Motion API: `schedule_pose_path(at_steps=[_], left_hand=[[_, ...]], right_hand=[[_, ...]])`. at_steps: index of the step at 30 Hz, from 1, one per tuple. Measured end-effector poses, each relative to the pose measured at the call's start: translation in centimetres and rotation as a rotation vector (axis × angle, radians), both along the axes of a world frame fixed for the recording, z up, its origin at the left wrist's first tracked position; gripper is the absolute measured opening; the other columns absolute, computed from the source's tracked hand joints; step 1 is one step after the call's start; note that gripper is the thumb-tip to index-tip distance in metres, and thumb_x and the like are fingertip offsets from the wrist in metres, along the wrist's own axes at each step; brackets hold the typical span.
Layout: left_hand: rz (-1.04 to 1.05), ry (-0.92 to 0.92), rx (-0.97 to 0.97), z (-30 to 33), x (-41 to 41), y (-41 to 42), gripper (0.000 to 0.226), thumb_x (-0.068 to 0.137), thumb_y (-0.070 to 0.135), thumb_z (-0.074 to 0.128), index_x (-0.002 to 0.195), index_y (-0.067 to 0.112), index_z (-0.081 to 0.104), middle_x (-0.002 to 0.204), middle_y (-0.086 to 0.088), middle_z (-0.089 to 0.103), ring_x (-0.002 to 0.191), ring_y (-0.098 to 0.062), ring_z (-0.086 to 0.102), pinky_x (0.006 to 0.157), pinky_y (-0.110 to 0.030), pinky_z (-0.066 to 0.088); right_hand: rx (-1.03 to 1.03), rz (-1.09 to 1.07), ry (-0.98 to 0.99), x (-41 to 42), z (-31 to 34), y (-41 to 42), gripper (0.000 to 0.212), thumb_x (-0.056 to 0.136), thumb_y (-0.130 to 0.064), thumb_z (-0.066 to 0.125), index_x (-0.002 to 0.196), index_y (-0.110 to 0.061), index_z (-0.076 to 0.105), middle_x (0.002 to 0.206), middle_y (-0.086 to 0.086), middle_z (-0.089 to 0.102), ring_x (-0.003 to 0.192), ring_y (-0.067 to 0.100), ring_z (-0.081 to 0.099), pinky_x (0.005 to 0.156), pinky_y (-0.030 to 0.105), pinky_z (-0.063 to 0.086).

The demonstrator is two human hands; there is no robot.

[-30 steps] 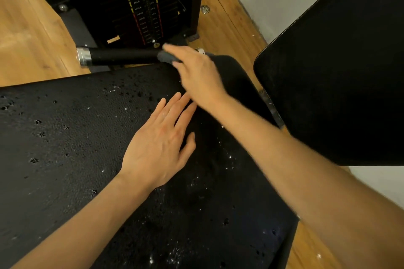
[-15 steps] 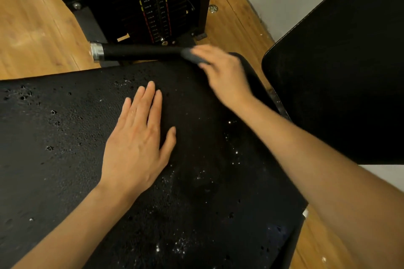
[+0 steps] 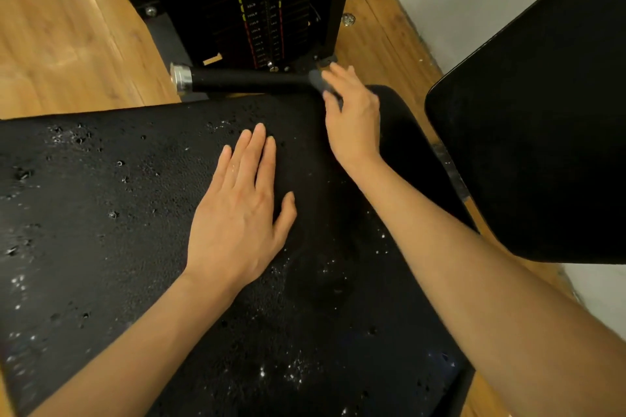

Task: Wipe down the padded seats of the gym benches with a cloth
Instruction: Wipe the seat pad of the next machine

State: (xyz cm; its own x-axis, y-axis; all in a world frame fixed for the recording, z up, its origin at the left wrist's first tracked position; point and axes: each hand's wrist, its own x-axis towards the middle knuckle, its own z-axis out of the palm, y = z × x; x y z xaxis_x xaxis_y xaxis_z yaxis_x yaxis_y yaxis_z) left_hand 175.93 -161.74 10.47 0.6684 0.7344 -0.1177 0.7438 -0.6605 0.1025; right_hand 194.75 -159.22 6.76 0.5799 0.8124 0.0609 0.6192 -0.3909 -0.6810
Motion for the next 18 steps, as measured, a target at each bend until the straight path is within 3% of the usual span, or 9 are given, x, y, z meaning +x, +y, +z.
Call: schedule_pose_path(at_steps=[2,6,8,12,14,18], left_hand=[[-0.01,0.0,0.001,-0.1,0.0,0.1,0.07,0.101,0.045,0.028,0.156,0.002,0.021,0.165,-0.015,0.015,0.154,-0.026,0.013,0.126,-0.04,0.01],[-0.004,-0.011,-0.003,-0.1,-0.1,0.1,0.07,0.101,0.044,0.028,0.156,0.001,0.022,0.165,-0.017,0.017,0.154,-0.027,0.014,0.126,-0.041,0.012],[-0.004,-0.014,-0.003,0.0,0.0,0.1,0.07,0.101,0.044,0.028,0.156,0.001,0.023,0.165,-0.017,0.017,0.154,-0.027,0.014,0.126,-0.041,0.012],[-0.006,-0.022,0.006,-0.1,0.0,0.0,0.07,0.101,0.044,0.027,0.156,0.001,0.022,0.165,-0.017,0.017,0.154,-0.027,0.015,0.126,-0.04,0.011],[-0.012,-0.028,0.006,-0.3,0.0,0.1,0.07,0.101,0.044,0.027,0.156,0.0,0.022,0.165,-0.017,0.017,0.153,-0.028,0.016,0.126,-0.04,0.011],[-0.01,-0.034,0.003,-0.2,-0.1,0.1,0.07,0.101,0.044,0.026,0.156,0.0,0.022,0.165,-0.018,0.016,0.154,-0.028,0.015,0.126,-0.041,0.012]], right_hand=[[0.02,-0.078,0.0,-1.7,0.3,0.1,0.038,0.096,-0.003,0.055,0.133,-0.012,0.059,0.143,0.004,0.053,0.141,0.018,0.039,0.116,0.028,0.025],[0.035,0.259,0.009,-4.9,1.6,-8.4,0.04,0.095,0.0,0.055,0.134,-0.012,0.058,0.145,0.005,0.051,0.142,0.02,0.037,0.117,0.036,0.031],[0.022,0.342,-0.022,-3.2,1.3,-8.6,0.042,0.094,0.004,0.054,0.133,-0.011,0.059,0.143,0.007,0.052,0.141,0.023,0.039,0.117,0.042,0.032],[0.011,-0.019,-0.029,-0.2,0.2,-1.9,0.045,0.094,0.006,0.051,0.134,-0.012,0.059,0.143,0.008,0.053,0.14,0.023,0.04,0.117,0.042,0.032],[-0.015,-0.102,-0.026,-1.6,0.6,-2.2,0.044,0.096,0.002,0.05,0.136,-0.016,0.057,0.145,0.004,0.051,0.141,0.021,0.038,0.119,0.038,0.028],[-0.034,0.199,-0.067,-5.5,1.9,-10.5,0.041,0.098,-0.007,0.054,0.138,-0.016,0.054,0.15,0.001,0.045,0.146,0.019,0.03,0.119,0.033,0.025]])
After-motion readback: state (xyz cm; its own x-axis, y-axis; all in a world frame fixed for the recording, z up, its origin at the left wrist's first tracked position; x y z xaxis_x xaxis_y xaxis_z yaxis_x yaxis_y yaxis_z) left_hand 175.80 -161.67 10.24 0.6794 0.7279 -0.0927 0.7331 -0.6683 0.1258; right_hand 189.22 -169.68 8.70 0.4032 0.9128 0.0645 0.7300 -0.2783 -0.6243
